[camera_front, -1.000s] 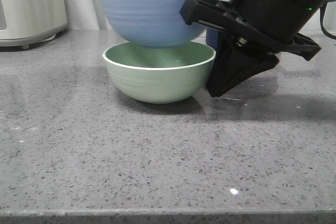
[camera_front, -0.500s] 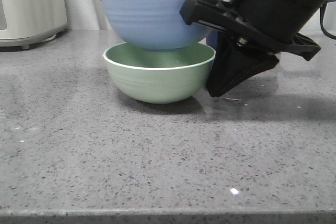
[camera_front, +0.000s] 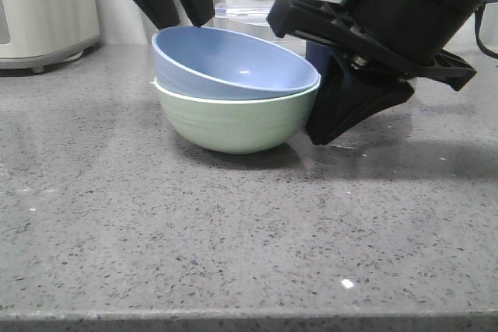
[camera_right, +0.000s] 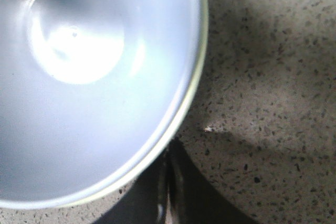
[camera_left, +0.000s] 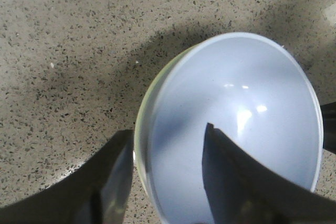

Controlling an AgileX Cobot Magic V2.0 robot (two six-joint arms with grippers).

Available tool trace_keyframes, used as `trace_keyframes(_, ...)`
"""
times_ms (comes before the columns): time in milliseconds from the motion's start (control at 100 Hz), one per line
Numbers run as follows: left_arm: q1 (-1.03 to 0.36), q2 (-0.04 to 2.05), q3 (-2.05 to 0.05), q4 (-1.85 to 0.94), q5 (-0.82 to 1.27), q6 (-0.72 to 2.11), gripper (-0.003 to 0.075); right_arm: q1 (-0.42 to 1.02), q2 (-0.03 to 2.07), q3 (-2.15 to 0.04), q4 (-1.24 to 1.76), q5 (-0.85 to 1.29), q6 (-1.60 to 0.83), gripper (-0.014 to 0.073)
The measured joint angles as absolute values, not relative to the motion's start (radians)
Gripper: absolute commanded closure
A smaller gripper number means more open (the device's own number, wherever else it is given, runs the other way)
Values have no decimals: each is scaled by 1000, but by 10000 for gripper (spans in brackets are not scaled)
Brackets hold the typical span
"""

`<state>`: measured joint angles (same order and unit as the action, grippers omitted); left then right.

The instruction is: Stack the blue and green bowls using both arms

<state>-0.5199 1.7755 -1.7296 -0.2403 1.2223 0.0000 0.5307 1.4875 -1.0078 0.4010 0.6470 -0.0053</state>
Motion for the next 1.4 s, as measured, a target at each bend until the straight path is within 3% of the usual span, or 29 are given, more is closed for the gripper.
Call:
trace_keyframes(280, -520, 1775, -1732, -240, 1224, 0, 395, 531, 1487, -1008, 401, 647, -5, 593)
trace_keyframes(500, -520, 1763, -1730, -233, 1200, 0, 456, 531, 1487, -1008, 401, 677, -5, 593)
trace_keyframes(910, -494, 1523, -1549, -57, 1080, -89, 484, 440, 1407, -995, 388, 736, -5, 593)
trace_keyframes(1290, -282, 1200, -1241, -26, 979, -102, 720, 264, 1180, -888, 329, 736, -5, 593)
trace_keyframes(1400, -229, 1103, -1159, -16, 951, -102, 741, 220, 1115, -849, 320, 736, -5, 593)
